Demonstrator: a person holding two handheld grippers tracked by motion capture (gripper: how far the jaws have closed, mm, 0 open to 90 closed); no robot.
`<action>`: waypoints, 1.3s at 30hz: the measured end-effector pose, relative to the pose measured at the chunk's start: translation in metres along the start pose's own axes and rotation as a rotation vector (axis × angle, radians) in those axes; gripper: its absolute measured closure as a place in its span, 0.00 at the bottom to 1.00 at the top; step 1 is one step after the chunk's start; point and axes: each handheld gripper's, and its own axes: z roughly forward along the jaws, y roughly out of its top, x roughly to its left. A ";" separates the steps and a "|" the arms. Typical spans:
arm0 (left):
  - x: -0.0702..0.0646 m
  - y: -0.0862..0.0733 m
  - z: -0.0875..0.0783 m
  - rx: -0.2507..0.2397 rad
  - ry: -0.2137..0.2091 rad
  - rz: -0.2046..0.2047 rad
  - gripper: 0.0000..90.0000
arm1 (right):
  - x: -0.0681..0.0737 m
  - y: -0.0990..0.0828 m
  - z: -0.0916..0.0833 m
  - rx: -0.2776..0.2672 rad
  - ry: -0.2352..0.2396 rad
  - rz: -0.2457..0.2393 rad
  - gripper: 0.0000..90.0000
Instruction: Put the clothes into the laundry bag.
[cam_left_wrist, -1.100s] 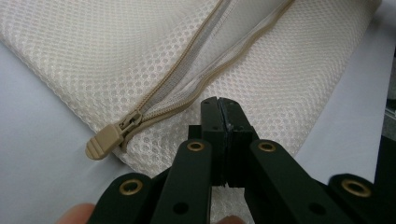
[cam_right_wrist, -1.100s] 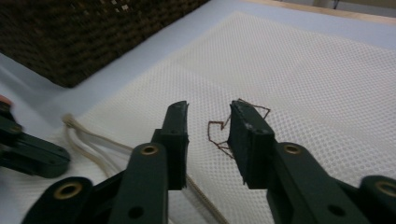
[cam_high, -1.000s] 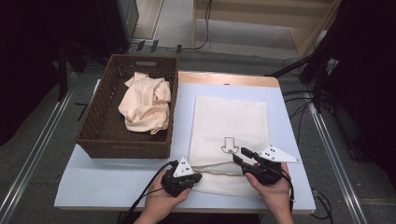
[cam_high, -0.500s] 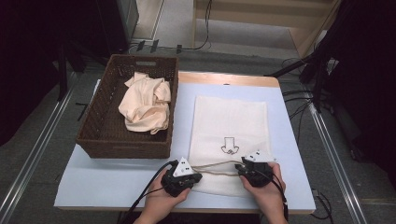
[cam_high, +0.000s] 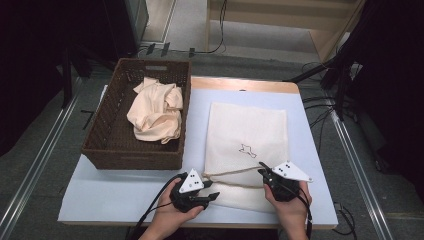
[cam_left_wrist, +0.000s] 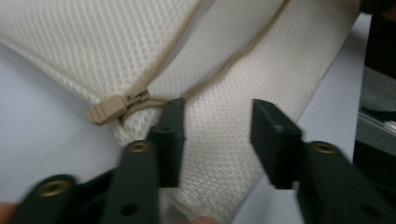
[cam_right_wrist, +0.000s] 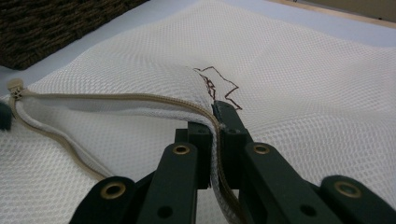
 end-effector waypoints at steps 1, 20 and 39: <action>0.000 0.000 0.000 0.000 0.000 0.000 0.41 | 0.000 0.000 0.000 0.000 0.000 0.000 0.97; 0.051 0.065 -0.099 -0.194 0.223 -0.073 0.00 | 0.001 -0.007 -0.002 0.010 0.045 -0.002 0.97; 0.182 0.109 -0.104 -0.137 0.469 -0.262 0.00 | 0.001 -0.011 0.002 0.021 0.057 -0.007 0.96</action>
